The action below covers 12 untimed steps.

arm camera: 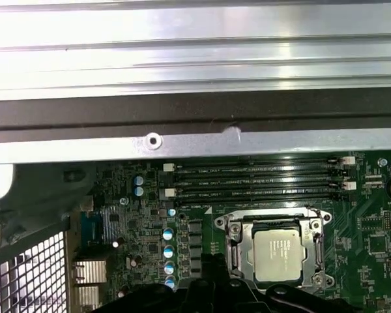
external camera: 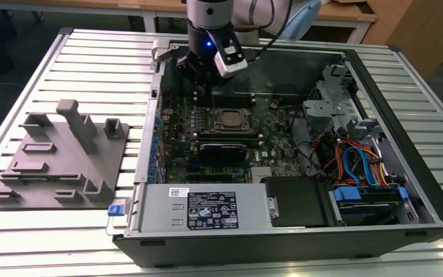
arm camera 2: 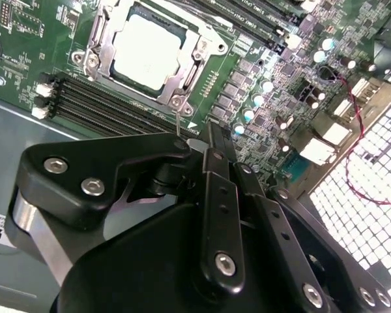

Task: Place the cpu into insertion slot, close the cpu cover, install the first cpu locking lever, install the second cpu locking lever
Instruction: 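Install the first cpu locking lever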

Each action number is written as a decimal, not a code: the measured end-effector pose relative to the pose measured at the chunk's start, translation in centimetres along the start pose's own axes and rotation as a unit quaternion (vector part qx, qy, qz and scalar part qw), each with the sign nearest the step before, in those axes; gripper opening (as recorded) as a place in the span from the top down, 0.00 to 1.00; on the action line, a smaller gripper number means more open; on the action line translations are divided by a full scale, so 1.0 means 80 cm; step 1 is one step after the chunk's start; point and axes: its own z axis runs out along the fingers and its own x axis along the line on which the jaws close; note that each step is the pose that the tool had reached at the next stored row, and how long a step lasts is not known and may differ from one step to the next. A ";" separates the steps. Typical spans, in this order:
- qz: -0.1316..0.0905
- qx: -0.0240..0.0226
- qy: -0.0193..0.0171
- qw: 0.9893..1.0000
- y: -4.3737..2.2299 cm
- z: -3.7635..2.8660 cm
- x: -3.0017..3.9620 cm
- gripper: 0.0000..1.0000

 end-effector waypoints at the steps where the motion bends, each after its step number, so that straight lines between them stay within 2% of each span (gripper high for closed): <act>1: 0.000 -0.001 0.001 1.000 0.0003 0.0000 0.0000 0.90; 4: 0.000 -0.001 0.003 1.000 0.0016 0.0001 0.0000 0.90; 12: 0.000 -0.001 0.003 1.000 0.0115 0.0006 0.0006 0.90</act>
